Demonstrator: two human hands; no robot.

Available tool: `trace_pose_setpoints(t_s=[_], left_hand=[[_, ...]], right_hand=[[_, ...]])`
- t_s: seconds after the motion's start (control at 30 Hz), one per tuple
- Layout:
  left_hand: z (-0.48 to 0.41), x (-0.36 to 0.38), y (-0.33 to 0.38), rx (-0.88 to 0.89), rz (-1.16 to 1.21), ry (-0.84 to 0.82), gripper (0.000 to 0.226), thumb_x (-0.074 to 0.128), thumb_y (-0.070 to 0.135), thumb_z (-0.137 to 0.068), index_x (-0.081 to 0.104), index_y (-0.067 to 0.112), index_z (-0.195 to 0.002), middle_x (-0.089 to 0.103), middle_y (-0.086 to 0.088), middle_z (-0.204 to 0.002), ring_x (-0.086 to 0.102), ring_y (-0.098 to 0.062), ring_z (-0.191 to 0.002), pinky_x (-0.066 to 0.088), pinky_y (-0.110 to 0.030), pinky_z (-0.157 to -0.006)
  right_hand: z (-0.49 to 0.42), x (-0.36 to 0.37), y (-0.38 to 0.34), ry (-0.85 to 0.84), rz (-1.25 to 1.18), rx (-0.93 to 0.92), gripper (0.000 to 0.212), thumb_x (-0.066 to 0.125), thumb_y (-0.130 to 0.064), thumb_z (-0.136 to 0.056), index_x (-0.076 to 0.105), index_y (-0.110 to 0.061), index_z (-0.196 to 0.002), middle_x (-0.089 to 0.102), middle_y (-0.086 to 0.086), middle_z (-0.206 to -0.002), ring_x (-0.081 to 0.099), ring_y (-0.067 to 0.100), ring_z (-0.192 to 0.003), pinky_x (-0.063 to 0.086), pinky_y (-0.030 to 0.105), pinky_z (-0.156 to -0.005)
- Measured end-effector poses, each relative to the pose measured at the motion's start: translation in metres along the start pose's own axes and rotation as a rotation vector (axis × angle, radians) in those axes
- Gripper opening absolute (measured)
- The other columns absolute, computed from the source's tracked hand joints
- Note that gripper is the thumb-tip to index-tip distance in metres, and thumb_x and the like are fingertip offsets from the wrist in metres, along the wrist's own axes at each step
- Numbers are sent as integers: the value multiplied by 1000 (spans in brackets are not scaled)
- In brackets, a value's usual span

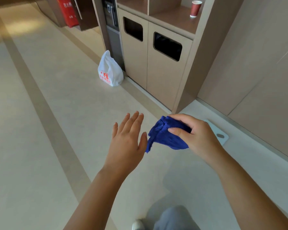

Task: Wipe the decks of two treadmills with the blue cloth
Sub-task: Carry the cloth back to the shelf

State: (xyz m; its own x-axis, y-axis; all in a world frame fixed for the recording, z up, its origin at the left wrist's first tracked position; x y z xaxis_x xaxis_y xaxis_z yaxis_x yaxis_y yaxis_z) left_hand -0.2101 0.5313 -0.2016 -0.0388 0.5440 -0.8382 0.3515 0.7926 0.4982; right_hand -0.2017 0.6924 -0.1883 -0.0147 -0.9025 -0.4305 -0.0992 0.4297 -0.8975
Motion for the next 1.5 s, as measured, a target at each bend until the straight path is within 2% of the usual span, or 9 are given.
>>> trace_pose_setpoints(t_s=[0.27,0.4,0.6,0.87,1.07,1.2,1.27,1.4,1.5], left_hand=[[-170,51,5,69,-40,-28,51,35,34,-95,37,12,-140,36,-3,-146,25,-24,-139,13,-43,-111],[-257,57,15,85,-67,-3,60,24,40,-89,40,10,-138,41,-6,-143,30,-27,-136,15,-42,-106],[-363,75,16,121,-74,29,53,31,33,-90,45,8,-134,47,-9,-138,38,-30,-132,18,-47,-103],[-479,100,-23,190,-81,8,51,32,34,-91,46,9,-133,48,-7,-138,39,-28,-131,19,-47,-104],[-592,95,-59,315,-17,29,48,36,28,-89,50,6,-130,51,-9,-135,42,-31,-128,27,-53,-102],[-659,92,-75,398,-6,25,49,36,29,-88,50,8,-131,50,-8,-136,41,-28,-130,22,-49,-103],[-688,98,-82,426,-9,15,50,36,29,-88,51,8,-130,50,-8,-136,41,-28,-130,23,-50,-103],[-735,120,-83,451,42,-25,49,36,29,-88,50,8,-130,50,-9,-135,41,-30,-129,26,-52,-102],[-767,137,-73,512,60,-51,48,37,27,-88,51,6,-128,53,-10,-133,45,-31,-126,25,-52,-101]], right_hand=[[-159,-68,47,47,-18,-6,31,62,-11,-87,61,-40,-99,66,-27,-92,58,-10,-86,40,2,-68],[-237,-108,53,33,2,-37,33,62,-13,-87,58,-45,-95,60,-35,-96,56,-12,-87,39,1,-73],[-341,-141,69,51,27,-63,38,63,-13,-87,55,-49,-94,60,-38,-94,56,-13,-87,39,1,-72],[-450,-150,103,156,-29,-18,31,63,-10,-86,64,-28,-111,65,-24,-102,58,-9,-96,39,2,-76],[-551,-150,103,296,-46,2,34,65,-11,-85,61,-37,-107,64,-26,-105,59,-8,-99,42,6,-82],[-613,-147,105,319,-11,13,32,67,-17,-85,61,-38,-108,63,-31,-105,58,-9,-101,40,4,-82],[-635,-150,109,346,1,14,31,65,-20,-82,59,-41,-105,62,-35,-105,58,-10,-101,40,3,-82],[-668,-163,125,372,36,54,39,65,-9,-86,58,-44,-101,60,-41,-98,56,-13,-100,39,3,-83],[-690,-184,135,417,82,61,35,66,-17,-84,58,-46,-100,60,-41,-97,56,-13,-100,38,2,-83]])
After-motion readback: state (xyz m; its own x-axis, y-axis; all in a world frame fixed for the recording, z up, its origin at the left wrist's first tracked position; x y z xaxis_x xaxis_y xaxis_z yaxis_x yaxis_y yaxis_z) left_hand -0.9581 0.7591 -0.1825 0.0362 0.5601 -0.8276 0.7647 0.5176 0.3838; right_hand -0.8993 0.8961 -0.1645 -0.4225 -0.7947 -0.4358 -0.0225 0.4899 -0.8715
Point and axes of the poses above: each hand's wrist, its own z-axis away from the middle knuckle, its own x-axis out of the palm, y = z × x, the point moved 9 cm from there along -z, towards the middle knuckle
